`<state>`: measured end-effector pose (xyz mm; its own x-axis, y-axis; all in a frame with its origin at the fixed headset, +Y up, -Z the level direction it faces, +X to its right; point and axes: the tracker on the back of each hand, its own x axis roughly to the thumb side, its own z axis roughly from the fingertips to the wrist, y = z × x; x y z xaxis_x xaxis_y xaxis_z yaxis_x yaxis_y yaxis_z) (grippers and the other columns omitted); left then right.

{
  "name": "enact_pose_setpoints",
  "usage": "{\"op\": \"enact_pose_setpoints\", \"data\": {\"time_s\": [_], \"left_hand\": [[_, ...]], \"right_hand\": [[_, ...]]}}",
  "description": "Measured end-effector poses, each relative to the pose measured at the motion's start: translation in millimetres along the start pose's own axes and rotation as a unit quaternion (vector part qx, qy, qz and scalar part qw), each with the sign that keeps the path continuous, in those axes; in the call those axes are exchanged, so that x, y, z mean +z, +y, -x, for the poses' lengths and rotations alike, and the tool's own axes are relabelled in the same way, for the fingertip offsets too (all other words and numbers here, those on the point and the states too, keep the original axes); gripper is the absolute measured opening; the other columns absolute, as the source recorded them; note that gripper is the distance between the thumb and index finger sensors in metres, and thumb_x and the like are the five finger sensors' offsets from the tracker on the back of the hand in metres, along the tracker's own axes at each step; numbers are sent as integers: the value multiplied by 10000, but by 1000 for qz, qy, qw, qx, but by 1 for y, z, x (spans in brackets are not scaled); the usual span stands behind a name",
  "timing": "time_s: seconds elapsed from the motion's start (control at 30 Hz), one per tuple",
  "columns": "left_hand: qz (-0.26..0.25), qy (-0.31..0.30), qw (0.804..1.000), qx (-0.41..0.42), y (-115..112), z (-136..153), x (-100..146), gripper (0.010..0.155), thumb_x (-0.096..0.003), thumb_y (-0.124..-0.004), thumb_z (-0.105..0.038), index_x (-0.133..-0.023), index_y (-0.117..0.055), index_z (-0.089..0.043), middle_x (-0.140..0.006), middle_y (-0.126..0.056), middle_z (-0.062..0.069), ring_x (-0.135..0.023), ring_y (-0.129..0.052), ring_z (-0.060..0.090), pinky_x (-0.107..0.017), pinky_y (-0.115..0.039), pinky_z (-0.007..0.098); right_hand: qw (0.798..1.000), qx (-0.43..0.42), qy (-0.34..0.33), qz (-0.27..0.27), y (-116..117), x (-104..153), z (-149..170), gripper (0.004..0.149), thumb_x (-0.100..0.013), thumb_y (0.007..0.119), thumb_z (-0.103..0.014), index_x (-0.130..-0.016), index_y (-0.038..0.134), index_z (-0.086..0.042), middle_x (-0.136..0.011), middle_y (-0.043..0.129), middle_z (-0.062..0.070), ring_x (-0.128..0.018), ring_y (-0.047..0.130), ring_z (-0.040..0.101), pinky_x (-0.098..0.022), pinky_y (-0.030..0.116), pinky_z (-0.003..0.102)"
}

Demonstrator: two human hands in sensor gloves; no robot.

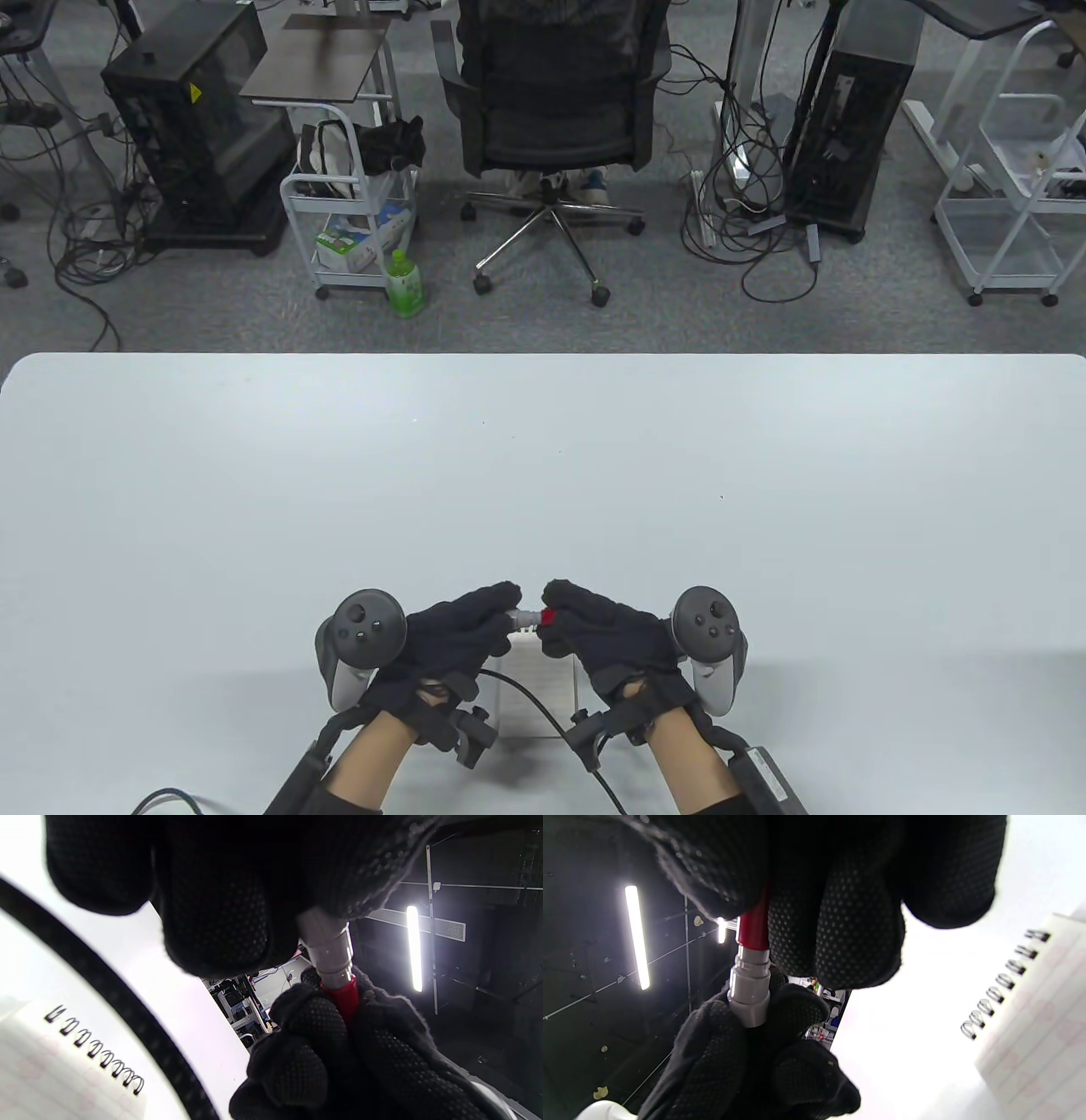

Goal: Stamp flower pattern stamp onto notebook

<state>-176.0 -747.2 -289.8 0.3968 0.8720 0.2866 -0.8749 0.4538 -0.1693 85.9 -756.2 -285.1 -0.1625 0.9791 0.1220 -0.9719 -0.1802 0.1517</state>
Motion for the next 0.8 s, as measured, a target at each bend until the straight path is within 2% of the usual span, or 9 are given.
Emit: {"op": "enact_pose_setpoints", "data": {"time_s": [0.13, 0.8], "left_hand": [[-7, 2, 1000, -12, -2, 0, 1, 474, -402, -824, -361, -812, -864, -127, -701, -1018, 102, -427, -1065, 224, -428, -823, 539], [-1, -3, 1000, -14, -8, -2, 1, 479, -403, -824, -362, -821, -853, -130, -714, -1009, 105, -449, -1060, 238, -436, -811, 548]], "right_hand": [[999, 43, -18, 19, 1, 2, -4, 453, -394, 869, -300, -832, 841, -186, -663, 981, 126, -491, 1071, 302, -466, 826, 529], [999, 36, -15, 14, 4, 1, -3, 457, -395, 872, -302, -833, 841, -173, -651, 985, 134, -482, 1073, 304, -460, 826, 532]]}}
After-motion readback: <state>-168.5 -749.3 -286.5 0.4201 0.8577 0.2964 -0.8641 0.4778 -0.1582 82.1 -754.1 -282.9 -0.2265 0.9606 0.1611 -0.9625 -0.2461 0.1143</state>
